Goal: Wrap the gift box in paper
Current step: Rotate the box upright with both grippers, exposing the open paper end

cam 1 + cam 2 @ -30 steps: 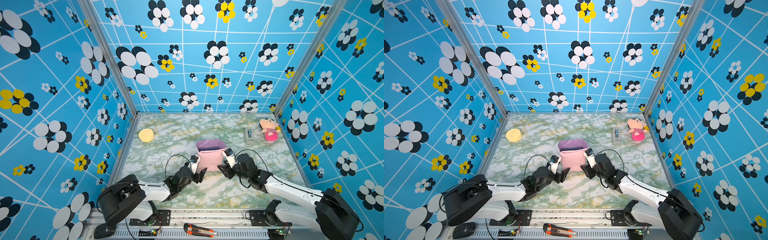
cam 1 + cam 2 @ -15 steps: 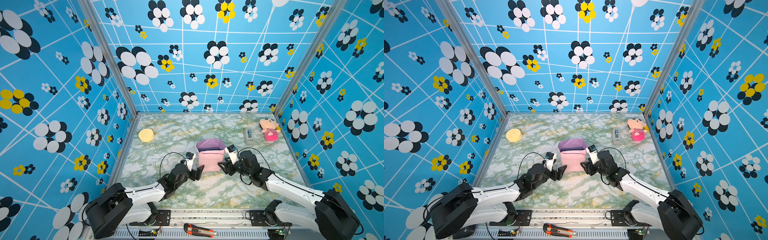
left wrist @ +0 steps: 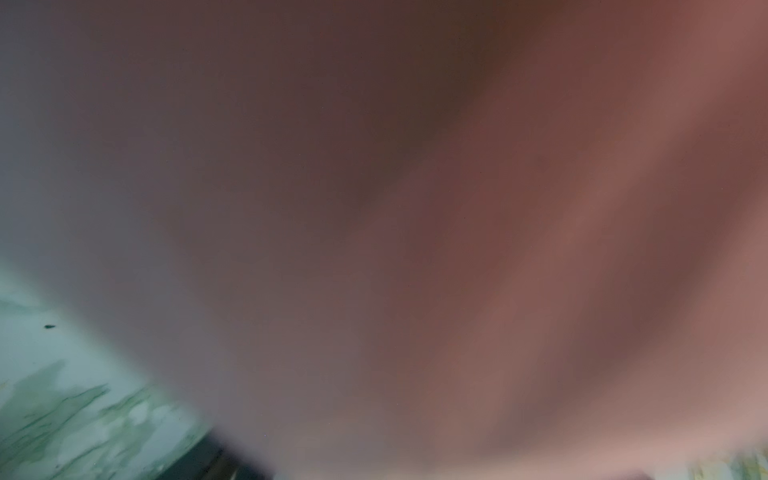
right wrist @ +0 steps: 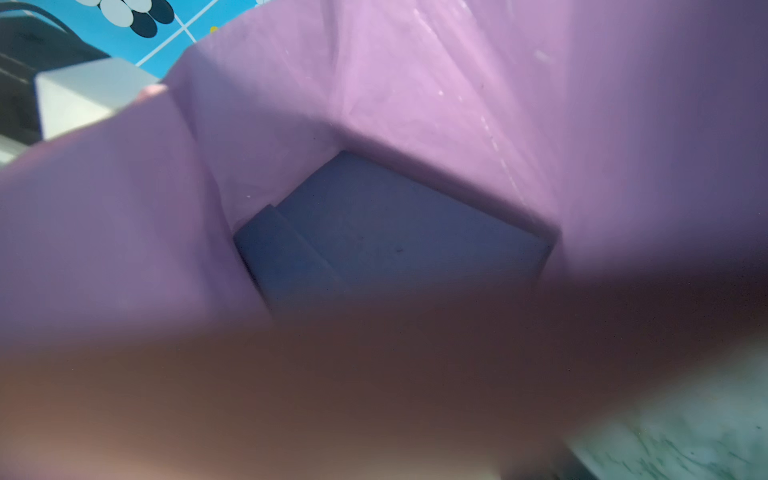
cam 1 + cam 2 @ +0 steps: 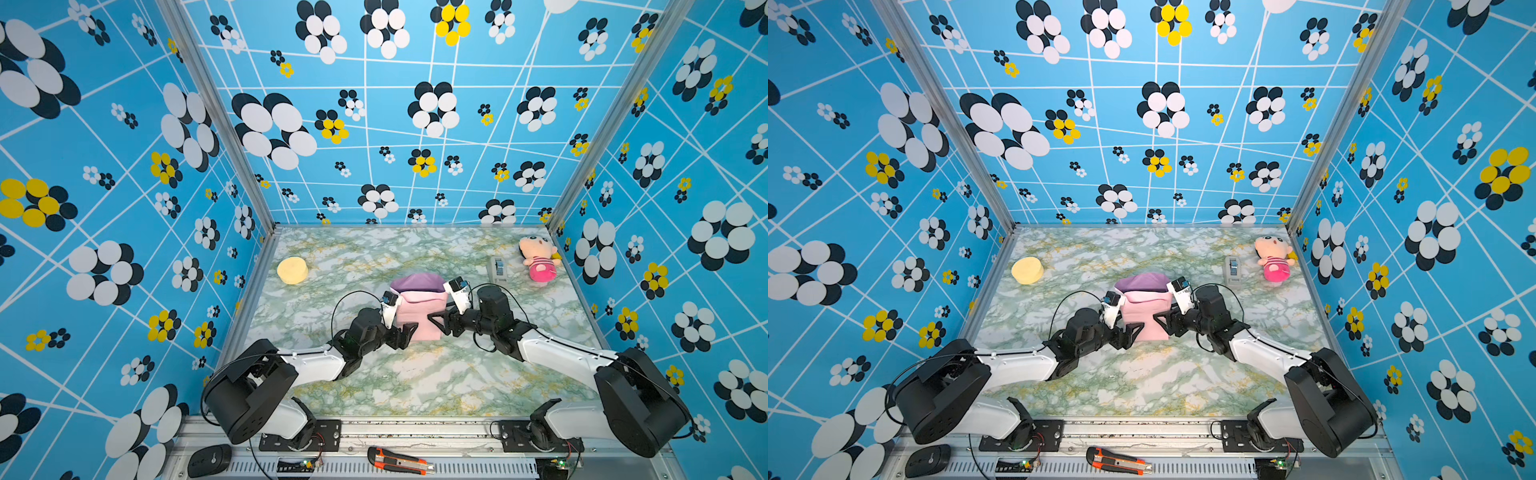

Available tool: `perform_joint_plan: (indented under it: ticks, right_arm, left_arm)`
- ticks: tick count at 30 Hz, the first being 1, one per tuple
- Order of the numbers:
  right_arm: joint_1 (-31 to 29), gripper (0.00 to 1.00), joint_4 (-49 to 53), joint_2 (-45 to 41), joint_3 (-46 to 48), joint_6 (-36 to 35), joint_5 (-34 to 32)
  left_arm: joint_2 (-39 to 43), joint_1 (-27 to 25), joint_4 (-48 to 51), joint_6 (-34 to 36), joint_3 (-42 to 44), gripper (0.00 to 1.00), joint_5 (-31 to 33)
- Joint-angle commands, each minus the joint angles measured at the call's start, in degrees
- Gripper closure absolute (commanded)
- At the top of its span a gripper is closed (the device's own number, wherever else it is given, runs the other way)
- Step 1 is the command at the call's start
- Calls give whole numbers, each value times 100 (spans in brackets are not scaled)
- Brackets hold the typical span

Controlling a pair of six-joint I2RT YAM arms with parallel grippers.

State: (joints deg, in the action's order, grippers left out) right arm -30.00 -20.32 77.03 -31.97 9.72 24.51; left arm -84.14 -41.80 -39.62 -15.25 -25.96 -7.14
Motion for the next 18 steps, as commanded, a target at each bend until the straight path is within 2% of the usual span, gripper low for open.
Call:
perform_joint_plan:
  ticks: [1,5,9,14,18]
  right_arm:
    - [-47,37,-65,-401,307,13,222]
    - [-25,38,373,-1045,728,-44,-168]
    - [237,32,1120,-1711,850,-84,-367]
    - [502,27,1530,-2262,730,-88,-335]
    - [514,25,1451,-2221,521,40,-136]
  left_arm:
    - [-357,-166,-378,98,-346,17,-664]
    - [-744,-425,-794,-110,-437,18,-586]
    - [-651,-427,-1103,-337,-251,17,-280]
    - [26,-99,-657,-475,-188,15,-515]
    - [563,-29,36,-317,-400,12,-643]
